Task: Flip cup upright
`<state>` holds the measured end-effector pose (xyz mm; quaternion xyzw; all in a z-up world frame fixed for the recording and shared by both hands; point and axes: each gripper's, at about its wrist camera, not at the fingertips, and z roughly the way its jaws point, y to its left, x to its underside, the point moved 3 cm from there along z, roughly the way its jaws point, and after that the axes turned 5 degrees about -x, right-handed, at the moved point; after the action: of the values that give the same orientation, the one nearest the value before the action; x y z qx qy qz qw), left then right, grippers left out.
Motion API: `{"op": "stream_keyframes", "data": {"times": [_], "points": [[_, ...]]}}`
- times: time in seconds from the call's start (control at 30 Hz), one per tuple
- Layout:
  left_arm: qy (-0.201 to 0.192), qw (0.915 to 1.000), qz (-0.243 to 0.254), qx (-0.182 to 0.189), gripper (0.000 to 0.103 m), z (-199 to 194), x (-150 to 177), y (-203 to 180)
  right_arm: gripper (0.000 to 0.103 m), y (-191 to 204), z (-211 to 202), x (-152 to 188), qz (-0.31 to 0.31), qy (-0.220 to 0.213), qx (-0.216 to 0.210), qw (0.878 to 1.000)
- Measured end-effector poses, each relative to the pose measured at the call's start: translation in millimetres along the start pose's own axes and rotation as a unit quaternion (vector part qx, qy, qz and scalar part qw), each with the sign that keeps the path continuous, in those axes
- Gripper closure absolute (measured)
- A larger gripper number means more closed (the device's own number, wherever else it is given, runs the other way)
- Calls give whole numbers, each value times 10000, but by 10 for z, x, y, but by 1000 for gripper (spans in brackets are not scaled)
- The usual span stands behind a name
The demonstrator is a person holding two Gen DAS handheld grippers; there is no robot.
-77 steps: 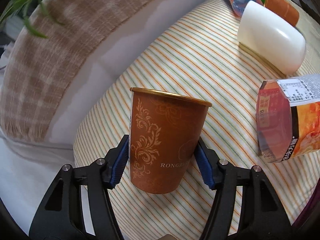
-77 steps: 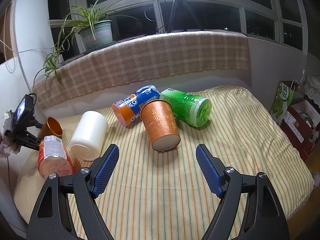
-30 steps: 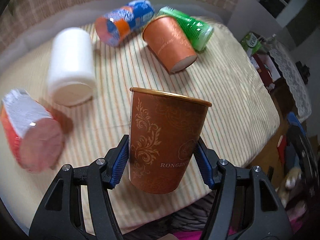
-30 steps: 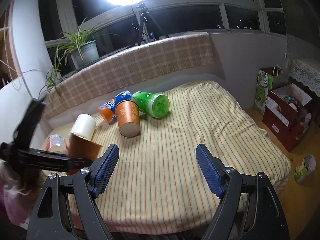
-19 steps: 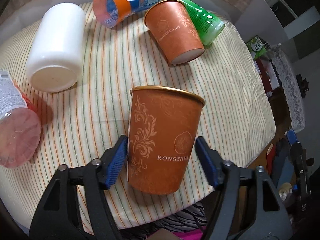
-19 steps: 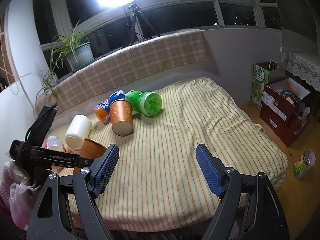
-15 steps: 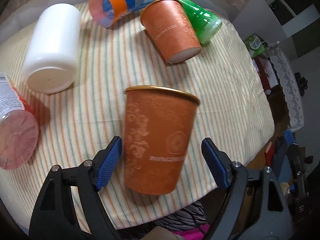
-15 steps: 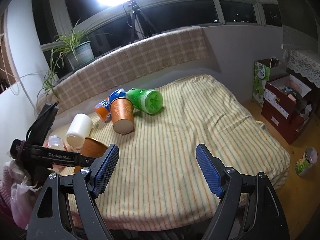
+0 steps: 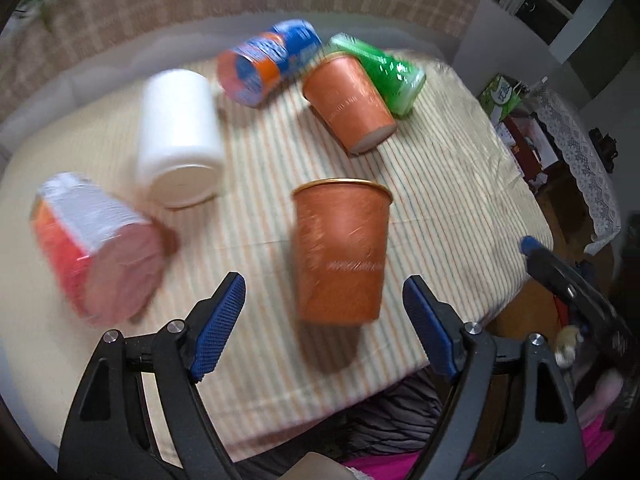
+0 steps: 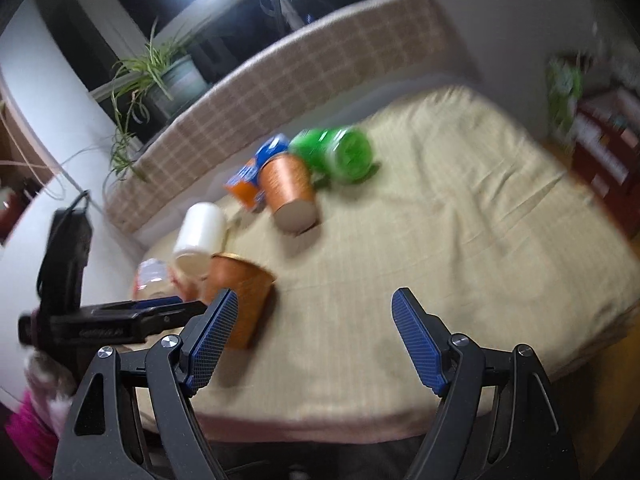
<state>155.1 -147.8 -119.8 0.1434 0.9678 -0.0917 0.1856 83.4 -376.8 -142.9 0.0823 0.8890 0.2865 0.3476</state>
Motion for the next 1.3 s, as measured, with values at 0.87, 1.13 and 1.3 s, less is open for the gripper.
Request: {"op": "stream_keyframes", "data": {"times": [0.87, 1.13, 1.3], "points": [[-856, 9906, -954, -473, 20, -778, 886, 947, 24, 420, 1350, -144, 693, 1934, -615, 9767], [-783, 9910, -1031, -342, 20, -693, 931, 947, 24, 478, 1529, -106, 552, 2124, -519, 9742], [-794, 9902, -1099, -328, 20, -687, 944, 965, 36, 498, 1573, -95, 402, 2220, -516, 9728]]}}
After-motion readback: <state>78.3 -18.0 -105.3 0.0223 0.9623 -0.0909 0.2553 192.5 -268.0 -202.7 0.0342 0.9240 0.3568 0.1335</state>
